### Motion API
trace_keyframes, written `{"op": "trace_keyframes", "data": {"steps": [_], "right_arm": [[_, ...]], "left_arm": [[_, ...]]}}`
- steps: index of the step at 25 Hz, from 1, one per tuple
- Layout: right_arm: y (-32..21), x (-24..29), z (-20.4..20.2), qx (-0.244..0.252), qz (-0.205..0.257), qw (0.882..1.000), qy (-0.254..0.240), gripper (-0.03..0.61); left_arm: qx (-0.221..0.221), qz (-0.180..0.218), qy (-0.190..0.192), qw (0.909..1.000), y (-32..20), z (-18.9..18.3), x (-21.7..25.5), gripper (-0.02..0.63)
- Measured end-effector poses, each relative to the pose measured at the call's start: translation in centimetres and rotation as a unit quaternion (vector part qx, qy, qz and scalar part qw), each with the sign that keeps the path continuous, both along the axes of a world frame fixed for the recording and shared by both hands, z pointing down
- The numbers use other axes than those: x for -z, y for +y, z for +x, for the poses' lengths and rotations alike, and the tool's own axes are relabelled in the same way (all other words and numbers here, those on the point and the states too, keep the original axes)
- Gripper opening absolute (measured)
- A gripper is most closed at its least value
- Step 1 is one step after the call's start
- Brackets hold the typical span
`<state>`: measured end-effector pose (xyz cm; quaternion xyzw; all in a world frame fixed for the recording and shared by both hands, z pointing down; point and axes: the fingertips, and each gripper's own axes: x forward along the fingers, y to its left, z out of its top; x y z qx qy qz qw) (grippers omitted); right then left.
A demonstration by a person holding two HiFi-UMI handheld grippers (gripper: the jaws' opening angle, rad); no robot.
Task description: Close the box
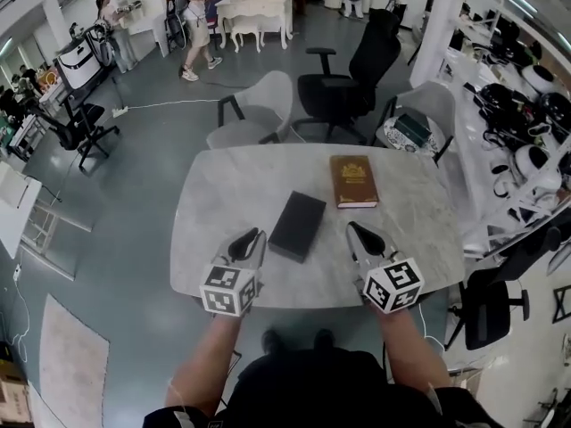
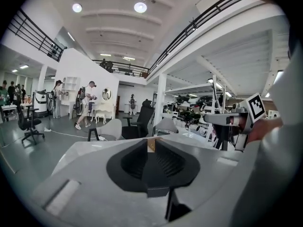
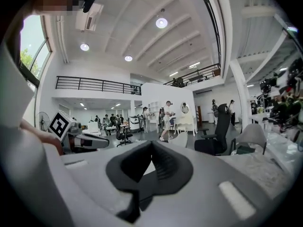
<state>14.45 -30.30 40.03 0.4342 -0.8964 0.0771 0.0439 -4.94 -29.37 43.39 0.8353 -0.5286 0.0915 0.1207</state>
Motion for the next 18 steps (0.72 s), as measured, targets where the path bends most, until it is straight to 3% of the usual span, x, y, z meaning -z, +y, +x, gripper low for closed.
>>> {"op": "trace_keyframes", "data": {"steps": [8,18], "right_arm": [[0.6,3.2,-1.7,-0.005,0.028,1.0,-0.001,0.003],[0.8,3.8,-0.9,-0.011,0.047,0.999,0.013,0.002]], "left_arm": [[0.015,0.023,-0.002,0.9996,-1.0,-3.6,1.5,0.038],[0.052,0.039,0.006,0.9979,-1.4,-4.4,3.0,0.023]]}}
